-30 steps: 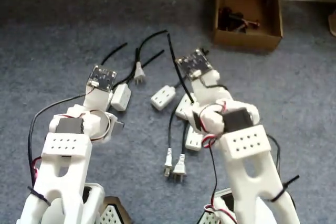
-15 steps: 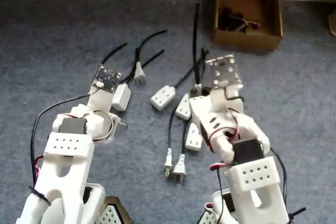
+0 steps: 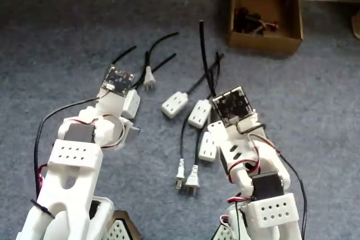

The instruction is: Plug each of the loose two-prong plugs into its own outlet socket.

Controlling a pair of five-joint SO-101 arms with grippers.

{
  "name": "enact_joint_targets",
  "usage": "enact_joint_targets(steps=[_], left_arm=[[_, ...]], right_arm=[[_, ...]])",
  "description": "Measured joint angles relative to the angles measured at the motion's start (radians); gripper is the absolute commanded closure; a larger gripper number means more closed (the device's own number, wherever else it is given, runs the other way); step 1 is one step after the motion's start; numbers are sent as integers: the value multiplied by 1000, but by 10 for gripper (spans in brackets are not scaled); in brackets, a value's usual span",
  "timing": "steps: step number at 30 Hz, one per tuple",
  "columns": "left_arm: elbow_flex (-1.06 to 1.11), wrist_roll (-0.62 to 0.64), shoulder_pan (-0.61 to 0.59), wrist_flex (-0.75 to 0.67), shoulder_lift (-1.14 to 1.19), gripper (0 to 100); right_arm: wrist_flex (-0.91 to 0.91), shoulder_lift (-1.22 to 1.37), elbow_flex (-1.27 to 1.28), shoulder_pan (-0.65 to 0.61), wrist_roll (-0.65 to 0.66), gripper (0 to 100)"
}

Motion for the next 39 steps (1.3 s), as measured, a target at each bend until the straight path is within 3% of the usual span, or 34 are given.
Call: enact_joint_targets(steps=[12,20,25,33,39], left_arm=[[-176,0,138,160,0,737],[-295,0,230,256,0,901],[-304,0,284,281,0,905],[-304,0,430,328,-51,905],[-209,-135,470,331,-275,905]], right_arm=[[-384,-117,158,-2,-422,993],[-459,-121,187,-2,-606,991],[-459,-121,187,-2,-678,989],[-460,-123,261,-17,-686,989],[-460,-123,313,-63,-686,992]])
